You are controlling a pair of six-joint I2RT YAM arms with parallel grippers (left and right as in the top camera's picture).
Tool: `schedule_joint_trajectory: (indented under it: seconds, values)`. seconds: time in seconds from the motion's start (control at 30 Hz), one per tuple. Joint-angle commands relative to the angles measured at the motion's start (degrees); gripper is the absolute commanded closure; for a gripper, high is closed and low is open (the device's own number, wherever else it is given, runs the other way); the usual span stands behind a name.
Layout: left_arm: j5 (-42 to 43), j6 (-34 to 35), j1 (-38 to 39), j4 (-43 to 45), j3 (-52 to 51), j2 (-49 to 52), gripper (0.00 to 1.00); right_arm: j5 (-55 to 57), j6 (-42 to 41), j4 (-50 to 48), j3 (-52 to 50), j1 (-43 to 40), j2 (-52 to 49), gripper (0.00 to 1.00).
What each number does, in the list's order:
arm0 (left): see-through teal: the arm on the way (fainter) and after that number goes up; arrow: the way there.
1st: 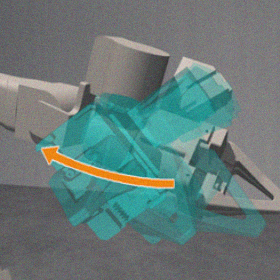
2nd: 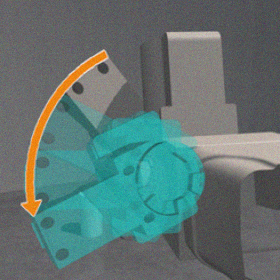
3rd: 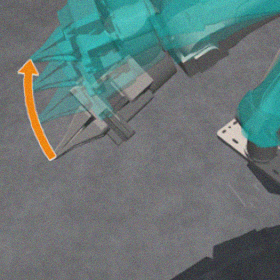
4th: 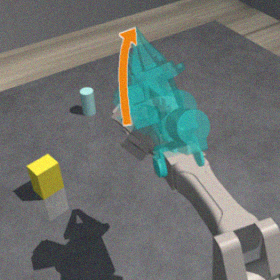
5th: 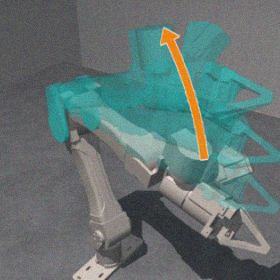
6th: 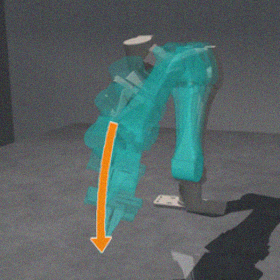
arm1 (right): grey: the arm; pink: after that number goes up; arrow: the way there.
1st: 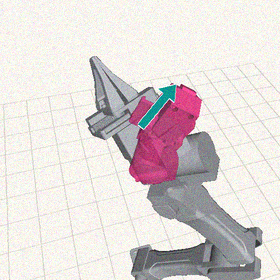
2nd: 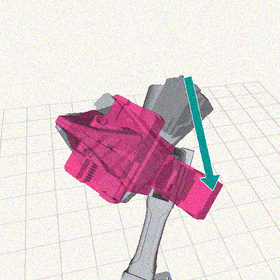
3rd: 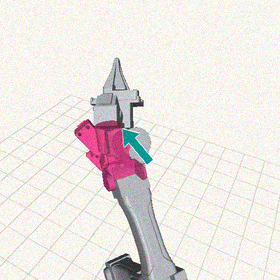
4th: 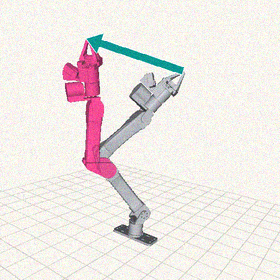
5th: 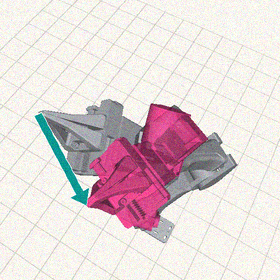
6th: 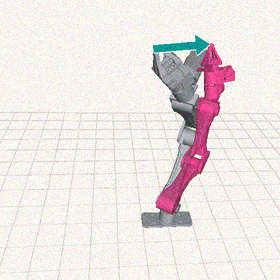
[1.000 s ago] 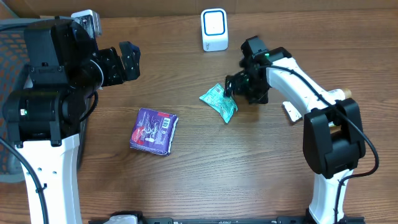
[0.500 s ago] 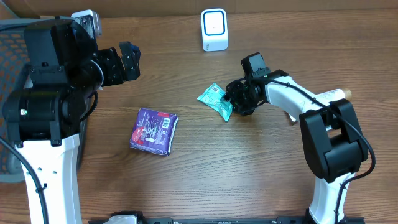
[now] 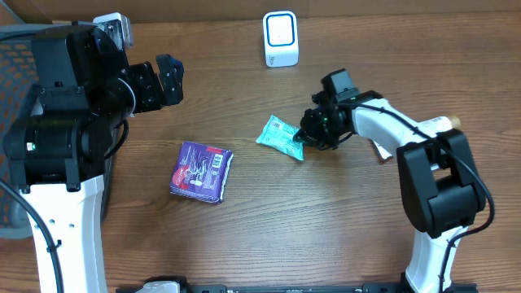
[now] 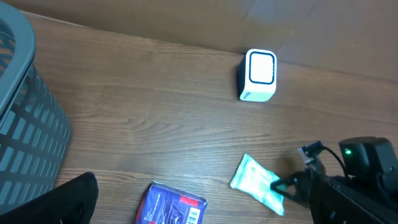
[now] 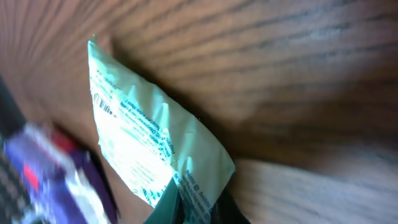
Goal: Scan the item barcode
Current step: 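Lift the mint-green packet and hold it to the white scanner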
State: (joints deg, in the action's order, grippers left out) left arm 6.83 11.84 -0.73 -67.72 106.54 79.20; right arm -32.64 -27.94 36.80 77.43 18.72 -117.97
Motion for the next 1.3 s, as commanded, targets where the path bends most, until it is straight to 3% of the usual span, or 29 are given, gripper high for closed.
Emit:
schedule_joint_trajectory:
  seconds: [0.0, 0.3, 0.5, 0.77, 0.93, 1.07, 1.2, 1.27]
  values:
    - [0.22, -1.11, 0.02, 0.15, 0.44, 0.20, 0.01, -8.74, 17.11, 3.72, 3.69, -2.84, 9.42, 0.96]
    - [0.22, -1.11, 0.02, 0.15, 0.44, 0.20, 0.00, -7.91, 24.68, 16.44, 9.33, -5.27, 25.83, 0.96]
    - [0.22, -1.11, 0.02, 0.15, 0.44, 0.20, 0.00, -4.00, 24.83, 27.15, 19.71, -5.25, 27.10, 0.96]
    - [0.22, -1.11, 0.02, 0.15, 0.44, 0.20, 0.00, -1.20, 22.32, 30.64, 25.92, -5.25, 27.10, 0.96]
    - [0.22, -1.11, 0.02, 0.15, 0.44, 0.20, 0.00, 11.34, 15.23, 33.83, 33.18, -5.25, 26.93, 0.97]
    - [0.22, -1.11, 0.02, 0.15, 0.44, 0.20, 0.00, 20.06, 14.38, 36.35, 41.90, -4.81, 24.92, 0.96]
    - [0.22, -1.11, 0.02, 0.15, 0.44, 0.20, 0.00, 40.00, 15.32, 35.17, 47.06, -1.03, 20.87, 0.96]
    - [0.22, -1.11, 0.02, 0.15, 0.44, 0.20, 0.00, 54.34, 21.44, 30.51, 47.04, 3.04, 17.33, 0.96]
